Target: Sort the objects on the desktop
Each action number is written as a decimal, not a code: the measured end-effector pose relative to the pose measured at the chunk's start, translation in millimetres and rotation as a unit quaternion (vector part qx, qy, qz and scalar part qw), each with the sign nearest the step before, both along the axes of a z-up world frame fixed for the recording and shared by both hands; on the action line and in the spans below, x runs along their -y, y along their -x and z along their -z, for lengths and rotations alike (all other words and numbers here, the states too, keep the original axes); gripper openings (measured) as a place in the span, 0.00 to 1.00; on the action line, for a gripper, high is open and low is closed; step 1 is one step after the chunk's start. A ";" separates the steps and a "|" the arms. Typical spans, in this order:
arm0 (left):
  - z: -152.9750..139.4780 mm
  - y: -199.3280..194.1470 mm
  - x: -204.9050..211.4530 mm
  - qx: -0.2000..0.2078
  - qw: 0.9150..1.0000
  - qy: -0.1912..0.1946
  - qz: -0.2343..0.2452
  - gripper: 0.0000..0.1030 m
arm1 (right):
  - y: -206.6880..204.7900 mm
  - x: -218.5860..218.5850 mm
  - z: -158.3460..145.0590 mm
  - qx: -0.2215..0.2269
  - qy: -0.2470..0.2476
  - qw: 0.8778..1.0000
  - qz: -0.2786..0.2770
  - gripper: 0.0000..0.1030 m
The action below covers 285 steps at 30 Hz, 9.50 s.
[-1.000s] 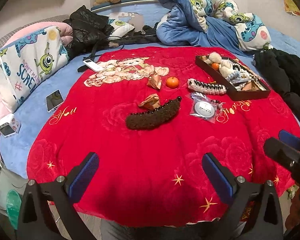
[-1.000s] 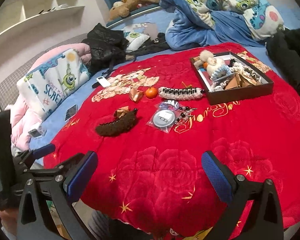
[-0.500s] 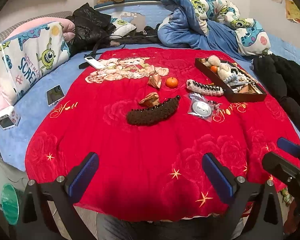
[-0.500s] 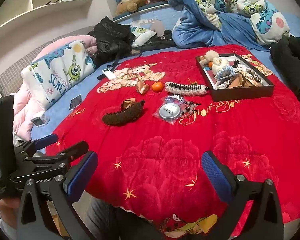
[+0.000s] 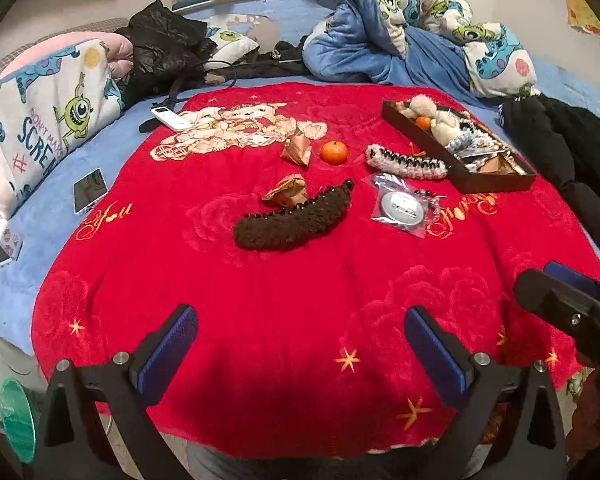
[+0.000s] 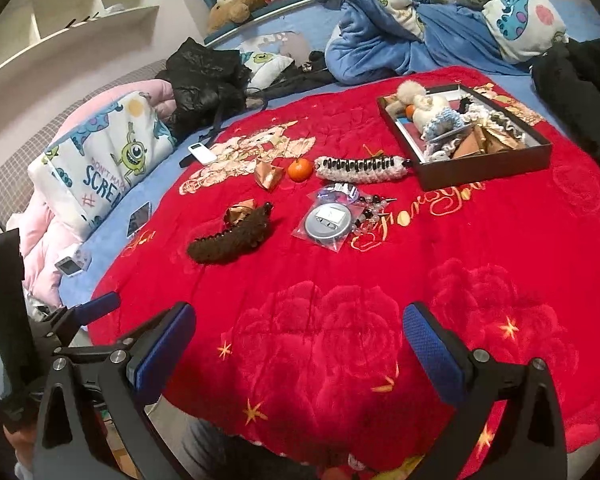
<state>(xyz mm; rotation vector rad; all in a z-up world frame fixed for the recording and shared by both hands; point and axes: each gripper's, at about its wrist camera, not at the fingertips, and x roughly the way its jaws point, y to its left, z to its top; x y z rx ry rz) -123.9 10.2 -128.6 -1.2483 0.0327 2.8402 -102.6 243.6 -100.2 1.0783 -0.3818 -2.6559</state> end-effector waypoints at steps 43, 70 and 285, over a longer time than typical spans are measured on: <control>88.9 141.1 4.5 -0.014 0.999 -0.004 0.036 0.92 | 139.3 2.3 82.3 -0.020 0.109 0.994 0.005 0.58; 78.0 106.1 -10.1 -0.094 0.992 0.002 0.080 0.10 | 136.9 24.7 89.9 -0.021 0.175 0.975 -0.134 0.16; 18.7 -20.2 -89.9 -0.035 0.996 -0.029 0.077 0.31 | -17.7 -58.5 16.6 -0.020 -0.023 0.997 0.070 0.12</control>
